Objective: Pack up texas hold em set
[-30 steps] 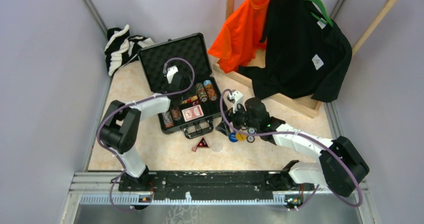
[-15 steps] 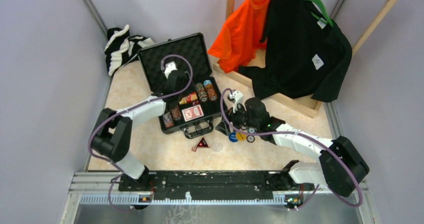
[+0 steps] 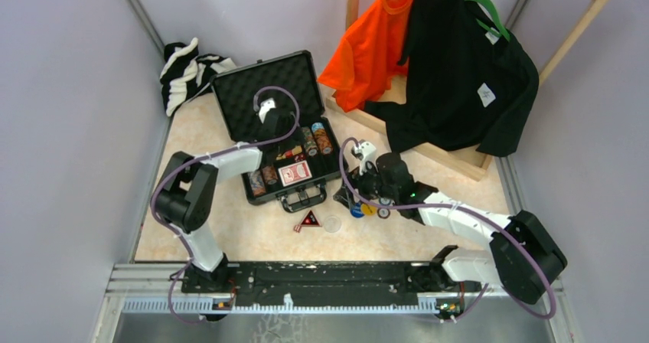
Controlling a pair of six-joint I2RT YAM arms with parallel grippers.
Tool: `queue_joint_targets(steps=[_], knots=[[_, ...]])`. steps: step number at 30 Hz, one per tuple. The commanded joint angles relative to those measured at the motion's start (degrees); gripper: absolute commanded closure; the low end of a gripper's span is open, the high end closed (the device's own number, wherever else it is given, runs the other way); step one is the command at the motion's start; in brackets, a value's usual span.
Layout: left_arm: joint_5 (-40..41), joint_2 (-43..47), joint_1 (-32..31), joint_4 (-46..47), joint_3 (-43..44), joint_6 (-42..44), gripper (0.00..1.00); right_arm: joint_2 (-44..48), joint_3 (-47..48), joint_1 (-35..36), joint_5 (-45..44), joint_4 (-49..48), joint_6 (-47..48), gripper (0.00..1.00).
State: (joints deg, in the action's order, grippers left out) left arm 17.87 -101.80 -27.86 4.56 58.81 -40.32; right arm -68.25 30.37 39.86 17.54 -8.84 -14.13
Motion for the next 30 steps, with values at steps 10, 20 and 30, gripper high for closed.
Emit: queue_joint_targets(steps=[10, 20, 30], knots=[[1.5, 27.1, -4.8, -0.3, -11.6, 8.7, 0.06, 4.0, 5.3, 0.1, -25.9, 15.4, -3.0, 0.27], [-0.2, 35.6, -8.2, 2.0, -23.2, 11.4, 0.0, 6.0, 1.6, 0.6, -30.3, 24.6, -13.6, 0.25], [-1.6, 32.1, -8.4, 4.0, -24.3, 11.4, 0.0, 0.5, 2.2, 4.5, -31.9, 24.9, -14.0, 0.27]])
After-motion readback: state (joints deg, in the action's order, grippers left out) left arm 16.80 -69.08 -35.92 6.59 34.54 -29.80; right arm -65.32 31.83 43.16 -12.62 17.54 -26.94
